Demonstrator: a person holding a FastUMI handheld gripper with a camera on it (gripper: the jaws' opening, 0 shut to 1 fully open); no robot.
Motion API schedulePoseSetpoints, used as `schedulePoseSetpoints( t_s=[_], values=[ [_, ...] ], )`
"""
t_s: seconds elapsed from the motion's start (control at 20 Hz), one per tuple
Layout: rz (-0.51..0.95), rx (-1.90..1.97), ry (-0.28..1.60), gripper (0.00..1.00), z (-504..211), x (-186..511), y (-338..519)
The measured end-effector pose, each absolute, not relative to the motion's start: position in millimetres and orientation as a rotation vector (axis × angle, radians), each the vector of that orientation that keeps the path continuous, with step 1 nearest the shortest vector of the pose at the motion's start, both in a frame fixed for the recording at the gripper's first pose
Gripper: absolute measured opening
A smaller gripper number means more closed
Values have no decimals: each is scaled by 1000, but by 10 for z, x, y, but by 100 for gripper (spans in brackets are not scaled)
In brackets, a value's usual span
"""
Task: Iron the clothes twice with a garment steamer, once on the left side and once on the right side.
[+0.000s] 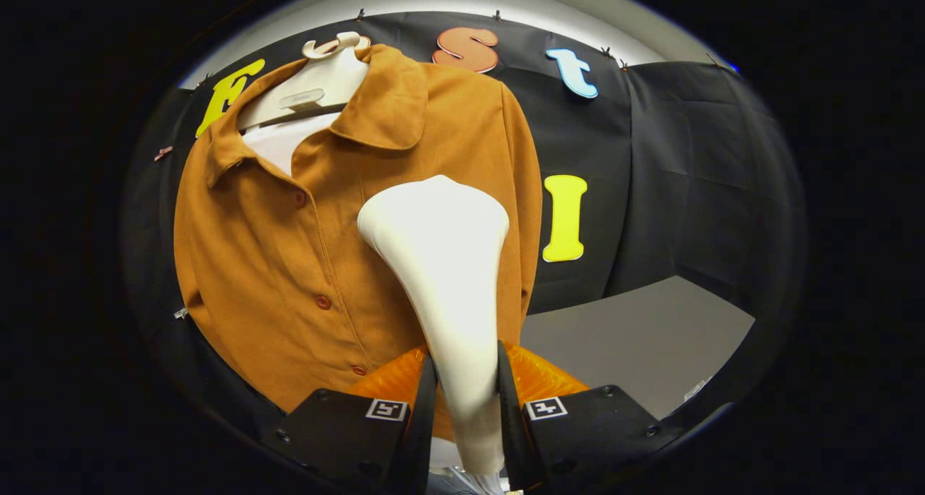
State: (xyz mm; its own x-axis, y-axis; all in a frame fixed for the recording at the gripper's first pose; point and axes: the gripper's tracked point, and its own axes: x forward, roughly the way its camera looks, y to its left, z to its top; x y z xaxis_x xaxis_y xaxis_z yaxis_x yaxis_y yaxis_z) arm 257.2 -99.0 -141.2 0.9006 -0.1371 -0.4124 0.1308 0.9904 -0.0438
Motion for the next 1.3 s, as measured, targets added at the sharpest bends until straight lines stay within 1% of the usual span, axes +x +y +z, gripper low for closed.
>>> schedulePoseSetpoints(
  t_s=[0.55,1.3],
  values=[
    [-94,-36,590,45,-2026,2625,-908],
    [-147,34,837,45,-2832,2384,-1006]
  ],
)
